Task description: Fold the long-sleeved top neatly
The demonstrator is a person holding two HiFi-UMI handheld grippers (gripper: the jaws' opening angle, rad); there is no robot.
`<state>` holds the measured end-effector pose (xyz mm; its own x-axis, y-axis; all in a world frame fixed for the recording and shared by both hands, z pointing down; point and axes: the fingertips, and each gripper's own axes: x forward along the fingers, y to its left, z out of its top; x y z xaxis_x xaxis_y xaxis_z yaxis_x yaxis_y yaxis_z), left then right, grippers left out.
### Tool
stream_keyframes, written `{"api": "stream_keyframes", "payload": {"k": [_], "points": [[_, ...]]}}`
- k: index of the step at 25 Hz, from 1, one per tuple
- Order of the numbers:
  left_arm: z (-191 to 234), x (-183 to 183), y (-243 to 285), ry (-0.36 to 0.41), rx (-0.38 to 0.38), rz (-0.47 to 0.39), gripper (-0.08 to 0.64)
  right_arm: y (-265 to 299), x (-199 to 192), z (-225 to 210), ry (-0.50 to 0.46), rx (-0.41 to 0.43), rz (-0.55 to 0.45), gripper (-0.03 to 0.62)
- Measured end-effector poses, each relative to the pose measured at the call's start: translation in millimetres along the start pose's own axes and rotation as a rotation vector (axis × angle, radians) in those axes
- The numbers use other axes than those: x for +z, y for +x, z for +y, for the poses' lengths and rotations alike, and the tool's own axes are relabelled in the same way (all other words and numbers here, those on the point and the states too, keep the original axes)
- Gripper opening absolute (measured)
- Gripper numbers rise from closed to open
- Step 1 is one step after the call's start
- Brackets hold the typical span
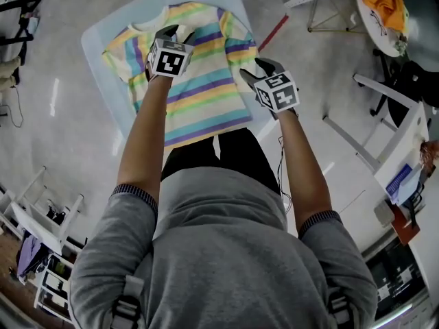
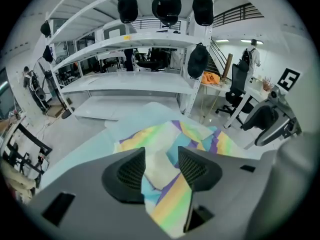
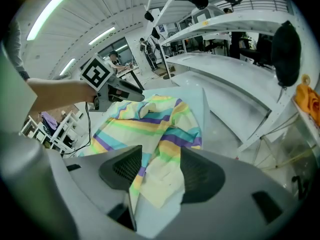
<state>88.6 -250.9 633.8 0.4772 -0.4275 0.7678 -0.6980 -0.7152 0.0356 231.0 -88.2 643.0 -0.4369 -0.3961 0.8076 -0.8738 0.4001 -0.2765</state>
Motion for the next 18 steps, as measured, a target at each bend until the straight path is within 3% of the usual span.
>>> {"api": "stream_keyframes", "payload": {"k": [3,10,14,18], "points": [[-6,0,-14,-0.019,-0.019,-0.024,0.233,-2,-4,-5,0.018,-0.011,-0.002,0.256],[-26,4,-51,-0.19,-0.103,-0.177,0.238,-12,-13,-9,0.06,-0.05,-0.02,0.258],[-49,8,-69,-0.156,-0.162,-0.249,0.244,-19,-23,-10,0.091,-0.099,-0.034,0.261],[-81,-1,-79,-0.114,-0.252,-0.268,0.29,-20,-47,-9,0.168,-0.162,-0.046,0.265]]}}
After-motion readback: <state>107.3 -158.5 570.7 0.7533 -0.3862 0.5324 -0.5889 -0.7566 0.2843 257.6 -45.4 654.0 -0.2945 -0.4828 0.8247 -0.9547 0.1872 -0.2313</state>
